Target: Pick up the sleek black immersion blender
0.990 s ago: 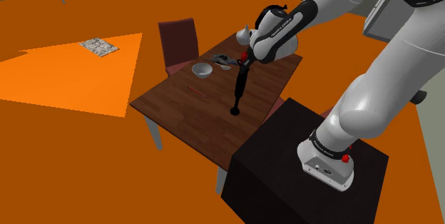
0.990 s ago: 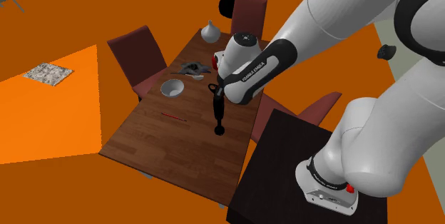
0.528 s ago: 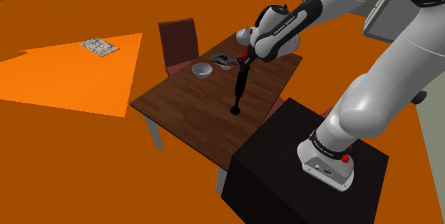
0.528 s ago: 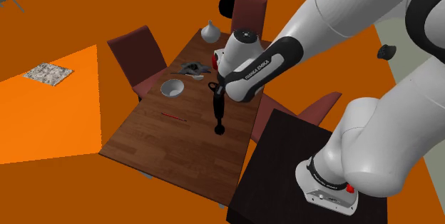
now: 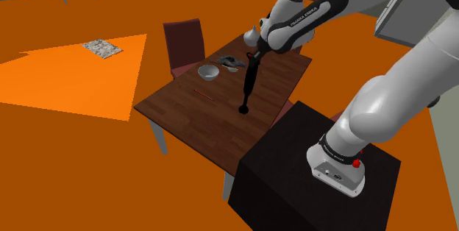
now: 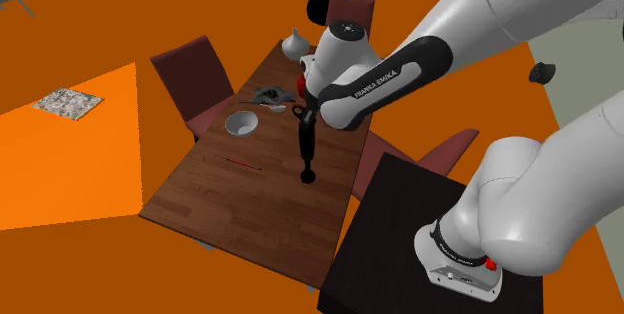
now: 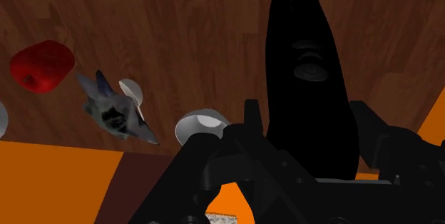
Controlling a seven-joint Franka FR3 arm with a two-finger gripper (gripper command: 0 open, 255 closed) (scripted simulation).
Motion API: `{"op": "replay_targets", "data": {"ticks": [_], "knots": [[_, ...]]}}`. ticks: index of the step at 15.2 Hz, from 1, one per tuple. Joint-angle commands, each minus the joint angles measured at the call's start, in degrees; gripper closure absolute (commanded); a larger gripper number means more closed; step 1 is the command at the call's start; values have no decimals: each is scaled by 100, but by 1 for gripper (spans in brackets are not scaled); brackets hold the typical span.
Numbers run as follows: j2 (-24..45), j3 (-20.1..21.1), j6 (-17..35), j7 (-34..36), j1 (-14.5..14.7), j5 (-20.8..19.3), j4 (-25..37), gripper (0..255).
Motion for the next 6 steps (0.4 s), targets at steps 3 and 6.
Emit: {"op": "replay_targets", "data": {"ticks": [3,6], "knots": [[-296,57,-384,97,-45,-116,94,255],[-373,70,-491,112,-55,-136,126,255]]}}
